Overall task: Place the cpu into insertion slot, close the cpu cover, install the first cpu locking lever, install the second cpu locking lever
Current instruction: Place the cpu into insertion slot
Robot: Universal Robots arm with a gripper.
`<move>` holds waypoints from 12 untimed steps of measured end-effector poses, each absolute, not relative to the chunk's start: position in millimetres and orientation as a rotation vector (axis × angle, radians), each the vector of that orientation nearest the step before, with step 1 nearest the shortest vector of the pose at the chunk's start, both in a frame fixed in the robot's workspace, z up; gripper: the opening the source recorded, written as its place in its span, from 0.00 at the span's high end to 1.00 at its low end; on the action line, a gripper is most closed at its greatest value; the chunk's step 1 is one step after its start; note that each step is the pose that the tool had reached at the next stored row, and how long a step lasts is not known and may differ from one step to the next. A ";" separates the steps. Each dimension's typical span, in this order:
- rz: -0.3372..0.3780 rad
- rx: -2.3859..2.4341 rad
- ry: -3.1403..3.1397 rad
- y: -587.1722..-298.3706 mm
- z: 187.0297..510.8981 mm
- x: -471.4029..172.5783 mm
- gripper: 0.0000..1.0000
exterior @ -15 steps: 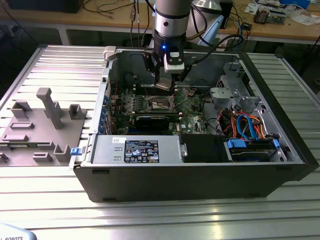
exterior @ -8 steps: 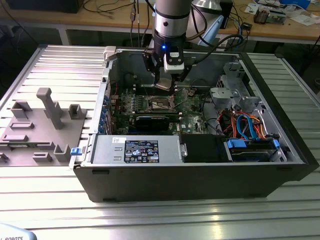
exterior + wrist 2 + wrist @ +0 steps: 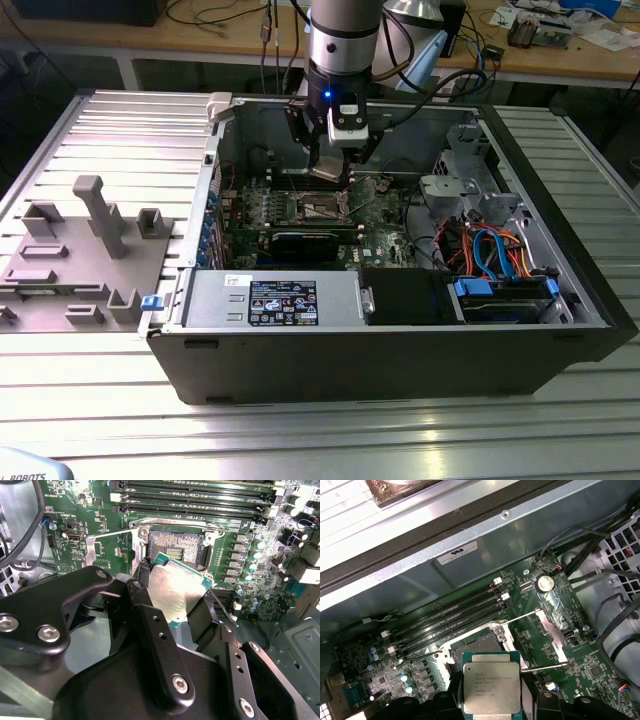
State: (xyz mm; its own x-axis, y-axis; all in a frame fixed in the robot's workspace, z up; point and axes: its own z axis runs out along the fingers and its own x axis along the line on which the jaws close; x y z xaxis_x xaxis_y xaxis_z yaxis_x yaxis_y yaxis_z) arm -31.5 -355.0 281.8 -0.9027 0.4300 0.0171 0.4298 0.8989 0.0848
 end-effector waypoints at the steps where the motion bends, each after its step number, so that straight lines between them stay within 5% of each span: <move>1: 0.135 0.693 3.059 -355.0 281.8 -31.5 0.45; 12: 0.129 0.707 3.055 -355.0 281.6 -31.4 0.45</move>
